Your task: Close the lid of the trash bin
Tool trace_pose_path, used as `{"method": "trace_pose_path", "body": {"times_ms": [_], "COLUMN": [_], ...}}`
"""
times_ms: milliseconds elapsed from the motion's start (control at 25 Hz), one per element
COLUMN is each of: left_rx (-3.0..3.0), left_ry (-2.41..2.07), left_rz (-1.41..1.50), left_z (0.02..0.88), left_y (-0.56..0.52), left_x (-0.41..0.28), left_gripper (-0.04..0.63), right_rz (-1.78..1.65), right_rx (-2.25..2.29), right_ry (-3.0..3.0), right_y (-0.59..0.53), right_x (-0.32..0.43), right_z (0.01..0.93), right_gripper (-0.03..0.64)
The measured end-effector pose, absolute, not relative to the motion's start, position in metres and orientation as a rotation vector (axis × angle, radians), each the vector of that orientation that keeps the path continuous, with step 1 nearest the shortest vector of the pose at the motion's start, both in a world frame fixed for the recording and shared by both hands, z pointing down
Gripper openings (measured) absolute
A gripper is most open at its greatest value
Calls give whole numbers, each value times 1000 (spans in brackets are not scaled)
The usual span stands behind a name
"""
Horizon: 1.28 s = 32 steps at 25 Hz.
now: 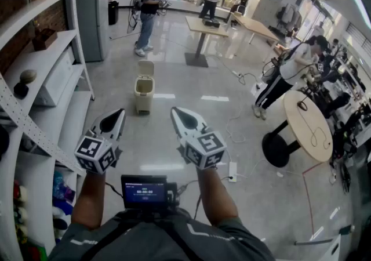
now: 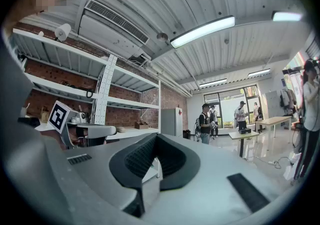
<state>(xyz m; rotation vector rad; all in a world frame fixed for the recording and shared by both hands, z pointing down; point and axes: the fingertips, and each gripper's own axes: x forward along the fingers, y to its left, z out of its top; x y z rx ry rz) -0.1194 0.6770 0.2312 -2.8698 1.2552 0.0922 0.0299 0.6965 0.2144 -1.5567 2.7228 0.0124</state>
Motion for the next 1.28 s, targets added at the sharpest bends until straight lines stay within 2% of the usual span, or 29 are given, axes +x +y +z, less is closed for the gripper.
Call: {"method": "trace_pose_path", "body": {"times_ms": [520,1280], "left_rx": [-2873,-2902], "left_ry": [1254,1180], "left_rz": [103,112], "left_z": [223,228], "left_y": [677,679], "left_x": [-124,-170], "left_gripper": [-5,-5], "right_rz": [37,14], "right_rx": [-1562,-1562], "right_ry": [2715,2726], "right_y": [693,698], "right_x": [25,-28], "right_z": [203,208], "right_gripper": [9,11]}}
